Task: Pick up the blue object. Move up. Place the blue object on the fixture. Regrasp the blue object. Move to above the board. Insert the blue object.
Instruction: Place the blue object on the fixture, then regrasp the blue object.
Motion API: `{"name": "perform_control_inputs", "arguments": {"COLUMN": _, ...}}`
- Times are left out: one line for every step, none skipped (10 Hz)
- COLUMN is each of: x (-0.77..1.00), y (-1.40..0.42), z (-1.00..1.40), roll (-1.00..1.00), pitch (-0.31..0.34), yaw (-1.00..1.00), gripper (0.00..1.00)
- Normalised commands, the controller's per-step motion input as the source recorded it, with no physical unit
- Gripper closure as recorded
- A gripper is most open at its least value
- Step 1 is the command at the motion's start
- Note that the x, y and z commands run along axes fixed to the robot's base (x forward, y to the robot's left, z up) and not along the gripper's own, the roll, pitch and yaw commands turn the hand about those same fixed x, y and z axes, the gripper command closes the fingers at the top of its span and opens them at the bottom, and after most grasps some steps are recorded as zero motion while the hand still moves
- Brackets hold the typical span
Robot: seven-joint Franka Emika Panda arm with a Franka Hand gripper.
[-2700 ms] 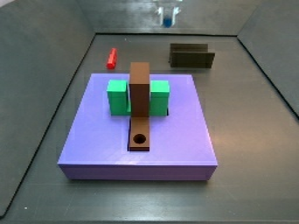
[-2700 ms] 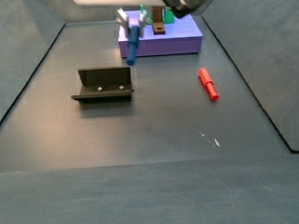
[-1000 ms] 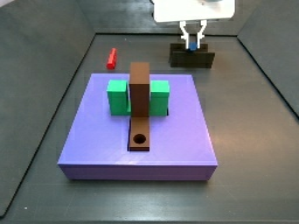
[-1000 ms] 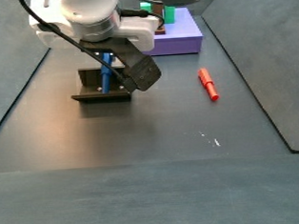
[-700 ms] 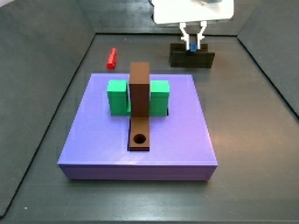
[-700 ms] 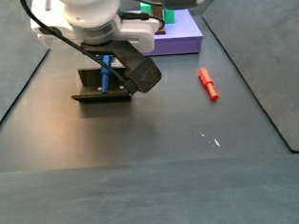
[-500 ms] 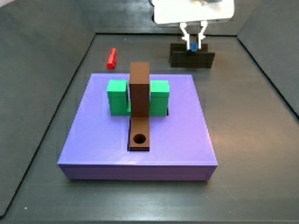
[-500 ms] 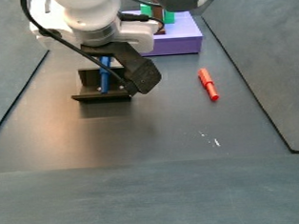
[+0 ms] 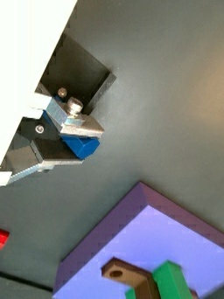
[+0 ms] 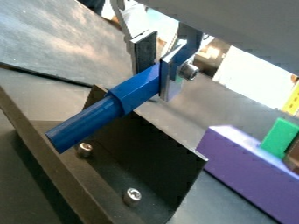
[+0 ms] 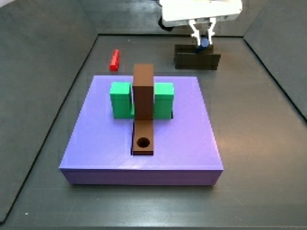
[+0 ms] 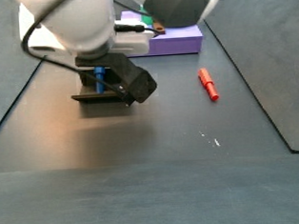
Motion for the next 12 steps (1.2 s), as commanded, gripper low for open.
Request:
{"name": "perform_control_inputs", "arguments": {"x": 0.0, "y": 0.0, "z": -0.08, "roll": -0.31, "pitch": -0.023, "yaw": 0.0, "gripper": 1.0}}
{"name": "perform_control_inputs", "arguments": {"x": -0.02, "y": 0.0, "z": -0.06, "roll": -0.1, "pitch": -0.04, "yaw": -0.03, "gripper": 1.0}}
{"name": "perform_control_inputs", "arguments": {"x": -0.02, "y": 0.0, "z": -0.03, "roll": -0.04, "pitch": -0.006, "yaw": -0.08, "gripper": 1.0}}
{"name": "perform_control_inputs", "arguments": {"x": 0.0, "y": 0.0, "z": -0.04, "roll": 0.0, "pitch": 0.0, "yaw": -0.07, "gripper": 1.0}}
{"name": "perform_control_inputs", "arguments": {"x": 0.0, "y": 0.0, "z": -0.08, "roll": 0.0, "pitch": 0.0, "yaw": -0.07, "gripper": 1.0}}
{"name": "perform_control_inputs", "arguments": {"x": 0.0, "y": 0.0, "z": -0.13, "roll": 0.0, "pitch": 0.0, "yaw": -0.06, "gripper": 1.0}}
{"name": "perform_control_inputs", "arguments": {"x": 0.0, "y": 0.0, "z": -0.12, "roll": 0.0, "pitch": 0.0, "yaw": -0.06, "gripper": 1.0}}
{"name": "perform_control_inputs", "arguments": {"x": 0.03, "y": 0.0, "z": -0.01, "roll": 0.0, "pitch": 0.017, "yaw": -0.03, "gripper": 1.0}}
{"name": "perform_control_inputs", "arguments": {"x": 0.0, "y": 0.0, "z": 0.0, "roll": 0.0, "pitch": 0.0, "yaw": 0.0, "gripper": 1.0}}
{"name": "perform_control_inputs", "arguments": {"x": 0.0, "y": 0.0, "z": 0.0, "roll": 0.0, "pitch": 0.0, "yaw": 0.0, "gripper": 0.0}}
{"name": "perform_control_inputs", "arguments": {"x": -0.11, "y": -0.03, "z": 0.09, "roll": 0.34, "pitch": 0.0, "yaw": -0.09, "gripper": 0.0}}
{"name": "perform_control_inputs", "arguments": {"x": -0.07, "y": -0.12, "z": 0.29, "roll": 0.35, "pitch": 0.0, "yaw": -0.01, "gripper": 0.0}}
